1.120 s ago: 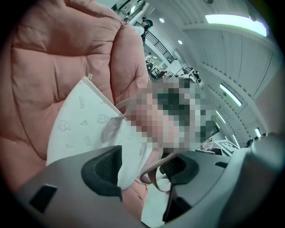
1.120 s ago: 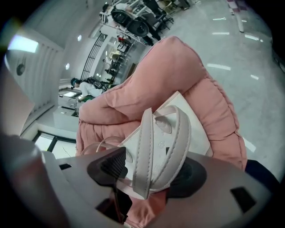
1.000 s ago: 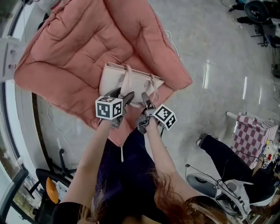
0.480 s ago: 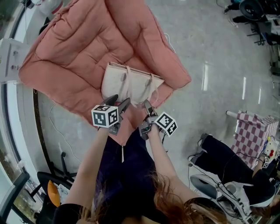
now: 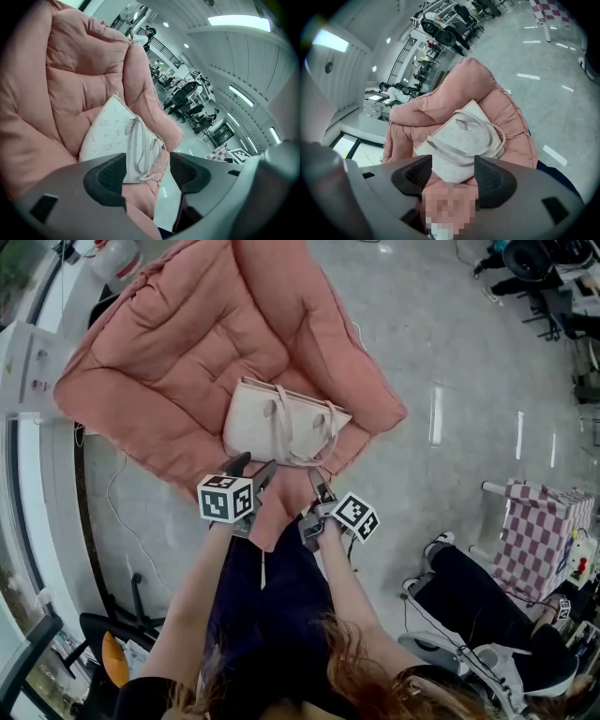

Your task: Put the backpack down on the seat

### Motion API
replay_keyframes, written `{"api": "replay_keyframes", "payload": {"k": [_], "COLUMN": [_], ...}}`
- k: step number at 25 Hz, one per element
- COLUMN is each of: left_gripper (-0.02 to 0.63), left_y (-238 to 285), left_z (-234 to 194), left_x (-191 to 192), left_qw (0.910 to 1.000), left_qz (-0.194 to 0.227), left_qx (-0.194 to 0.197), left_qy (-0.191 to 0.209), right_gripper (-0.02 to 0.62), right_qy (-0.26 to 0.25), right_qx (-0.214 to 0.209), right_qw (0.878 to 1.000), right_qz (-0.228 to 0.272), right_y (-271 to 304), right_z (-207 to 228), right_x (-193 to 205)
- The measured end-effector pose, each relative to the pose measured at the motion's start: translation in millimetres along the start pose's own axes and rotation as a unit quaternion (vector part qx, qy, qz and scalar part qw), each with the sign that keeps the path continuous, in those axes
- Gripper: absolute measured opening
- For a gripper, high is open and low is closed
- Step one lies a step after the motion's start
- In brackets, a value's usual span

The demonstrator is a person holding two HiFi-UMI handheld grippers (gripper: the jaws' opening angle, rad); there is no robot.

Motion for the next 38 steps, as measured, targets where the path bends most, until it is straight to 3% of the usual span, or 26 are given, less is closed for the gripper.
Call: {"api": "replay_keyframes", "payload": {"k": [5, 9, 13, 19, 24, 27, 30, 33, 38], "left_gripper": [0.281, 0.281, 0.281, 0.281, 0.273, 0.224, 0.158, 0.057, 0.025], "left_y": [-25.4, -48.9, -72.0, -107.3, -135.4, -152.2, -169.4, -184.8, -202.2], "left_z": [17.7, 35.6, 47.5, 61.6, 77.1, 82.5, 88.1, 91.2, 95.1], "left_x": [-18.0, -36.6, -56.4, -74.8, -85.7, -92.4, -100.5, -108.2, -119.1], "left_qw": [0.9968, 0.9900, 0.9844, 0.9771, 0.9688, 0.9619, 0.9545, 0.9483, 0.9420], "left_qz": [0.016, 0.048, 0.091, 0.142, 0.180, 0.206, 0.228, 0.246, 0.257], "left_qx": [-0.011, -0.017, -0.017, 0.007, 0.011, 0.007, -0.003, -0.016, -0.013], "left_qy": [0.078, 0.132, 0.150, 0.158, 0.170, 0.179, 0.192, 0.201, 0.216], "right_gripper": [0.276, 0.275, 0.275, 0.275, 0.275, 0.236, 0.091, 0.064, 0.054], "right_qy": [-0.087, -0.139, -0.152, -0.215, -0.209, -0.229, -0.245, -0.253, -0.314], "right_qx": [-0.025, -0.091, -0.163, -0.226, -0.264, -0.270, -0.280, -0.302, -0.326], "right_qw": [0.996, 0.986, 0.975, 0.950, 0.941, 0.934, 0.926, 0.916, 0.888], "right_qz": [-0.005, 0.007, 0.027, 0.032, 0.040, 0.048, 0.063, 0.067, 0.076], "right_y": [-11.3, -25.2, -38.8, -61.6, -81.9, -92.3, -104.5, -118.3, -134.9], "right_z": [-33.2, -70.4, -108.9, -166.5, -192.1, -204.2, -217.4, -234.3, -262.6], "right_x": [11.2, 19.9, 21.0, 30.5, 39.3, 47.6, 53.5, 57.7, 65.8]}}
Point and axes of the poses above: the fingertips, and each gripper's own axes: y forward along the fingers, z to its right, x out of its underside, the point moved 9 cm from there along -y, backward along the fingers, and after that the axes turned 8 degrees about y, right-handed, at the moved point
